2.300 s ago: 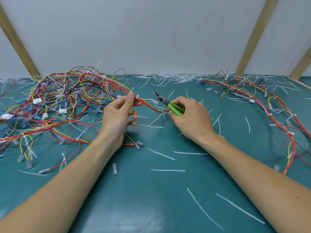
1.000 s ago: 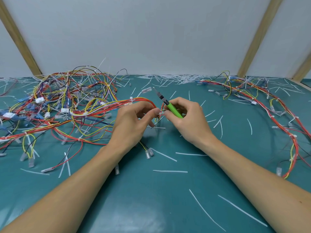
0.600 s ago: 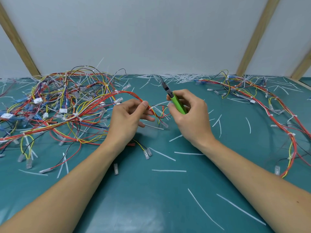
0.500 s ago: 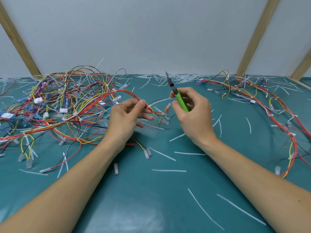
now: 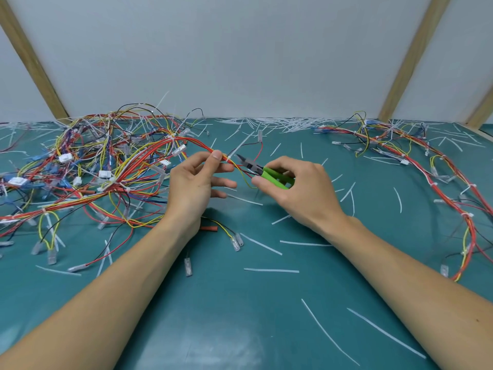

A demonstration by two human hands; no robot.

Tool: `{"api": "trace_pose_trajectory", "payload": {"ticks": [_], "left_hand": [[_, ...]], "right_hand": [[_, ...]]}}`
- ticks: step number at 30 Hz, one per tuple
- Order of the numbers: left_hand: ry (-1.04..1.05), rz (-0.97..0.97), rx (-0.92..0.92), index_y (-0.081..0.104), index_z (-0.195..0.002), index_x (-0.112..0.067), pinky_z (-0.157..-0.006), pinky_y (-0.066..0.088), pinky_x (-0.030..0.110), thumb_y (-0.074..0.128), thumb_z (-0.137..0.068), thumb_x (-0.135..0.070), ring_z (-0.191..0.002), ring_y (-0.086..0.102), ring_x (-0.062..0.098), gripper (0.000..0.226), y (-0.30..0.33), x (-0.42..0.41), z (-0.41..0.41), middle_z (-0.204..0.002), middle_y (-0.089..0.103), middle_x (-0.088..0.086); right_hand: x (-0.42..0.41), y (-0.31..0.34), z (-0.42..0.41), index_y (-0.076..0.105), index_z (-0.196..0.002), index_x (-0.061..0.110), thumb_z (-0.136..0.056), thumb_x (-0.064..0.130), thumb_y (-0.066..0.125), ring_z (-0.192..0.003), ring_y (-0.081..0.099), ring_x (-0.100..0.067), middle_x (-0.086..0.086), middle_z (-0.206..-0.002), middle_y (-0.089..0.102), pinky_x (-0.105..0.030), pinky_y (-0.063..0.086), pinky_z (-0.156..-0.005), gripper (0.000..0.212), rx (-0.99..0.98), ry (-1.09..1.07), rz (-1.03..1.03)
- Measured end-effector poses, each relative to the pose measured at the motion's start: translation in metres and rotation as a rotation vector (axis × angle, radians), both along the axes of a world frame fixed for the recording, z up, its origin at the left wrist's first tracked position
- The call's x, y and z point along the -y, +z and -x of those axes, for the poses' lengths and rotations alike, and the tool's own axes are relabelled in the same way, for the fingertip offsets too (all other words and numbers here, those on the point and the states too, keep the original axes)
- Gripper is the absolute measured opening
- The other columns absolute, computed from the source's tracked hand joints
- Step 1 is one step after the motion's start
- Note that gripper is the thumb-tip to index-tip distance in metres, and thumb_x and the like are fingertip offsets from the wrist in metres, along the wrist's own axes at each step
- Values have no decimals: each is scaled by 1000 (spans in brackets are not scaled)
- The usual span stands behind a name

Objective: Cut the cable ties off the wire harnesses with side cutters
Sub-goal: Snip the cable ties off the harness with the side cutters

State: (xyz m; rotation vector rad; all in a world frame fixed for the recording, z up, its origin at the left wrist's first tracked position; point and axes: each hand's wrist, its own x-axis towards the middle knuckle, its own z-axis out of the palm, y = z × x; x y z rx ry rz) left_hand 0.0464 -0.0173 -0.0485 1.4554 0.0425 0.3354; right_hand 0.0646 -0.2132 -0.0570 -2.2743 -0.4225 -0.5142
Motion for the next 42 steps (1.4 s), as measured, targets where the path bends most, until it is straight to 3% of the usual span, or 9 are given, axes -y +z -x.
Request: {"api": "trace_pose_trajectory", "payload": {"ticks": [5,10,22,33,42], "left_hand": [[8,-28,47,63,-91,-17,-54,58,26,58,-102,-29,-69,76,26,17,0,0,-1,-85,78,4],[-8,-111,132,62,-89,-18,-58,58,25,55,-104,-23,-76,77,22,17,-2,1,0,-80,77,3],[-29,-154,179,62,-85,-22,-56,58,25,54,-104,-21,-77,77,20,20,-2,2,0,-77,76,2],[-6,-177,160,63,-86,-19,-57,57,25,56,-103,-22,-77,77,21,19,-4,1,-1,-75,76,1],[9,-160,121,65,-86,-18,-55,56,23,57,-102,-18,-74,76,19,18,-5,3,0,-74,76,0]], "right_hand": [[2,1,-1,72,-93,33,-82,71,66,-78,64,-7,17,-83,72,-36,55,-74,41,43,-34,63],[3,1,-2,72,-94,33,-83,70,67,-78,63,-7,16,-84,71,-35,54,-74,39,52,-43,74],[2,3,-1,73,-93,33,-85,65,70,-76,63,-8,16,-84,71,-36,54,-72,32,85,4,61],[2,1,-2,73,-87,31,-82,72,65,-70,62,-15,13,-73,68,-38,54,-68,42,68,24,87],[3,3,-2,73,-80,27,-92,62,62,-60,43,-17,6,-60,52,-36,37,-57,39,35,104,92]]}}
